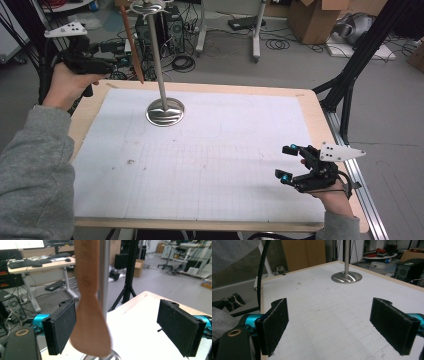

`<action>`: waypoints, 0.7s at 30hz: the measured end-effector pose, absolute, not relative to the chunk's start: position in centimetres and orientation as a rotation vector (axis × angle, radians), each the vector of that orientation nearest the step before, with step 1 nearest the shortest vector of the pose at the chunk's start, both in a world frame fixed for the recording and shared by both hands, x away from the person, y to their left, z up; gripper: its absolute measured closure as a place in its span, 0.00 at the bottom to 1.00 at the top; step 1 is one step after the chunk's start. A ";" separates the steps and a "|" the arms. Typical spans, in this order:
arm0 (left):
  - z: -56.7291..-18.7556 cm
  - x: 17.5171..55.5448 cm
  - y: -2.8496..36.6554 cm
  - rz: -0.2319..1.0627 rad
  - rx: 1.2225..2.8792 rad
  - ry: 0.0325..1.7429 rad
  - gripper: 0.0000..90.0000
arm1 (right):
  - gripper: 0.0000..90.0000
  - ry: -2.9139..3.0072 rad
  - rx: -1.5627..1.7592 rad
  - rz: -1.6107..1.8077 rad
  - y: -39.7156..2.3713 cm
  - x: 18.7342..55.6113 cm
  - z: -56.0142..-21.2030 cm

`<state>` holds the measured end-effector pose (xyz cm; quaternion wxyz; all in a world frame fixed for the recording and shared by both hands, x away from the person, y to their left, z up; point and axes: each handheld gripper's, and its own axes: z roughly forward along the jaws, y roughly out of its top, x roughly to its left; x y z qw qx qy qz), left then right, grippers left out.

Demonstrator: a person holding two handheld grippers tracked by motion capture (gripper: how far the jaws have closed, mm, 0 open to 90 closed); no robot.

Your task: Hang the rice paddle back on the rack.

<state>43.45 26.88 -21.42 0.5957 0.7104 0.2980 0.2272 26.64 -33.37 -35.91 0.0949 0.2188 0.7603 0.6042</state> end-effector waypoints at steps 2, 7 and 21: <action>-21.9 42.9 26.9 0.537 1.648 0.679 0.16 | 0.16 2.250 0.639 1.795 -33.3 26.7 -35.9; -22.9 41.5 26.9 0.562 1.650 0.658 0.15 | 0.16 2.251 0.640 1.796 -33.2 26.7 -35.8; -25.1 37.4 27.0 0.591 1.664 0.549 0.16 | 0.16 2.257 0.616 1.788 -32.3 26.9 -35.4</action>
